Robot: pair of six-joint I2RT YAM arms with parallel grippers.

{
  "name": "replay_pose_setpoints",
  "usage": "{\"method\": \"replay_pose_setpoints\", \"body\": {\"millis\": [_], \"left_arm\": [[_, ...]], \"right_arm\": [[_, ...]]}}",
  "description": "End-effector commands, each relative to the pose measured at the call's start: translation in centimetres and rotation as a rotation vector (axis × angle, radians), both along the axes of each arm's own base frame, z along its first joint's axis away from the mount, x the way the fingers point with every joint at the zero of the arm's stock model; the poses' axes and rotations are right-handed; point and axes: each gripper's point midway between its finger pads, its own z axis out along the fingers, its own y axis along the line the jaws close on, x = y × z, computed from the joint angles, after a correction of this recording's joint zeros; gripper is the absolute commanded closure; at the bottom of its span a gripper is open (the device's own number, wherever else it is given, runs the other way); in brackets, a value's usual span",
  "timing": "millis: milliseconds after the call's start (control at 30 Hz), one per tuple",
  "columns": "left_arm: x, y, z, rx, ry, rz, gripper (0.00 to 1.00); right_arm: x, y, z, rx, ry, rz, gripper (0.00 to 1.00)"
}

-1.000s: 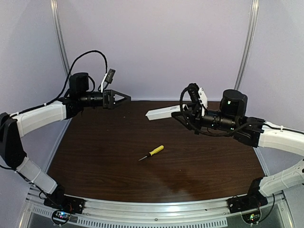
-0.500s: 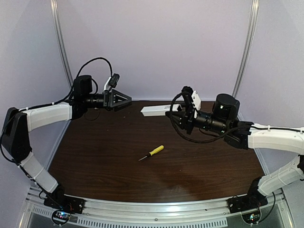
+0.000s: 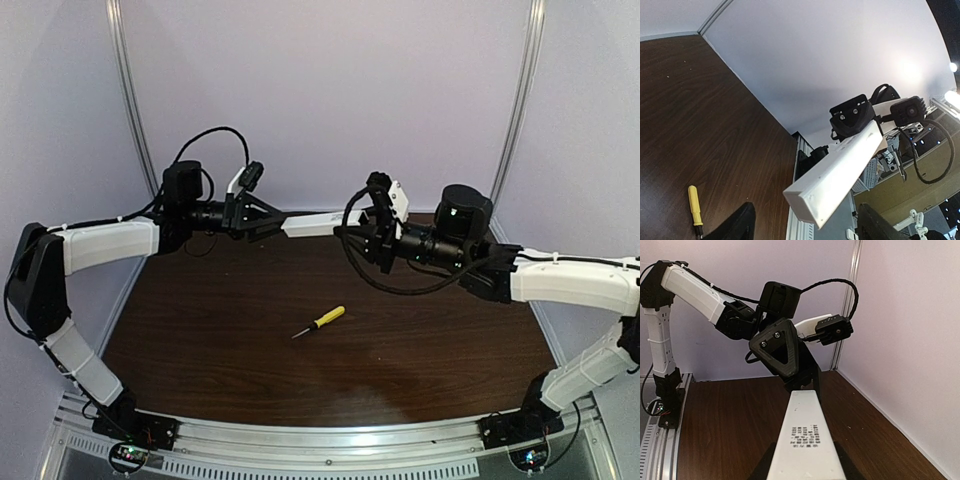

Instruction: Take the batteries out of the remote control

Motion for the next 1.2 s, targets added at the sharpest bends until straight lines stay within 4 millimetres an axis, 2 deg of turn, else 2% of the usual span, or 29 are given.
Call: {"method": "replay_pose_setpoints", "body": {"millis": [0, 333, 800, 1167], "left_arm": [[-0.7, -0.5, 0.2, -0.011, 0.002, -0.042, 0.30], [-0.9, -0.4, 0.5, -0.015, -0.006, -0.044, 0.39], [-1.1, -0.4, 0.6, -0.018, -0.014, -0.052, 0.46], [-1.1, -0.4, 0.3, -0.015, -0.014, -0.048, 0.54]], "right_arm": [[-0.3, 0.8, 1.6, 0.013, -0.036, 0.026, 1.00], [-0.1, 1.2, 0.8, -0.012, -0.030, 0.017, 1.00], [0.3, 1.3, 0.9, -0.010, -0.045, -0.008, 1.00], [0.6, 1.3, -0.1, -0.043, -0.038, -0.034, 1.00]]}}
